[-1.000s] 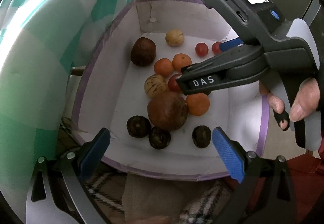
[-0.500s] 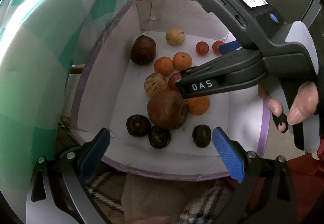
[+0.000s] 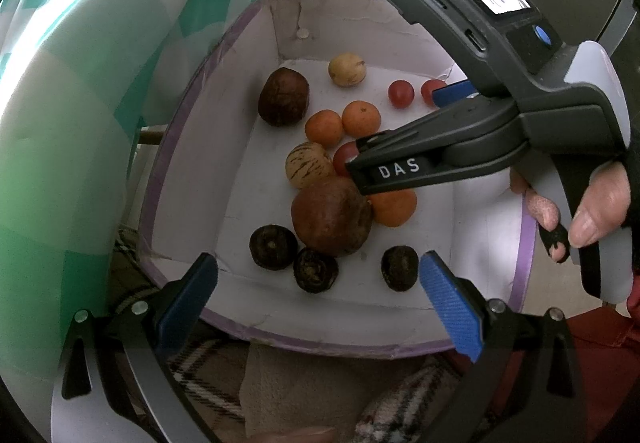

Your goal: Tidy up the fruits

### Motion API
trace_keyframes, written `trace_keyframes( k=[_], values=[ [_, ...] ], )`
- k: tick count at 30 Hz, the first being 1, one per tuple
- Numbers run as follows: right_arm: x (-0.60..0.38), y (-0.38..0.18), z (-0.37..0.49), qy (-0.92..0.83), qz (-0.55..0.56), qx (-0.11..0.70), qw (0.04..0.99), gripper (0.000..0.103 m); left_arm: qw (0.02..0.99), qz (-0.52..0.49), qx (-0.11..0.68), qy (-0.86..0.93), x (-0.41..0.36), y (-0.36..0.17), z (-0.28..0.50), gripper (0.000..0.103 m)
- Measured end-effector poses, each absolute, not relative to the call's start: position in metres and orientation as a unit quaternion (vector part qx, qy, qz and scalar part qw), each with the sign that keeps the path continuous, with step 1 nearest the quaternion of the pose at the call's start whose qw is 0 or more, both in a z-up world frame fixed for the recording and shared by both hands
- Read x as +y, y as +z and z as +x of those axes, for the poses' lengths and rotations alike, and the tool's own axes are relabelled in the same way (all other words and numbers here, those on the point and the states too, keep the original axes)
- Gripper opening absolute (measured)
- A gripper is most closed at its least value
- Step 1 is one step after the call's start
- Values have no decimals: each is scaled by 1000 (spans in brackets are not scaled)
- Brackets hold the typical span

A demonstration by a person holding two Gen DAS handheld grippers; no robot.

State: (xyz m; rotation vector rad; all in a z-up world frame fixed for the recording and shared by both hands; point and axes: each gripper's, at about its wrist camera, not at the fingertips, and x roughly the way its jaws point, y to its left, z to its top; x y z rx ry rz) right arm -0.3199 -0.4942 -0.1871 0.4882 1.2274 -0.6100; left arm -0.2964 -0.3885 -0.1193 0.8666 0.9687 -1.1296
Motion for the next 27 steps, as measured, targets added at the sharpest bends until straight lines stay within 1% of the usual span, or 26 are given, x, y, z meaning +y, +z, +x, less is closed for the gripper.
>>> trace_keyframes(
  k=[27],
  values=[
    [-495,-188,-318,-278,222,562,747,87,654,381,433,-489,-386,-122,-292,101]
  ],
)
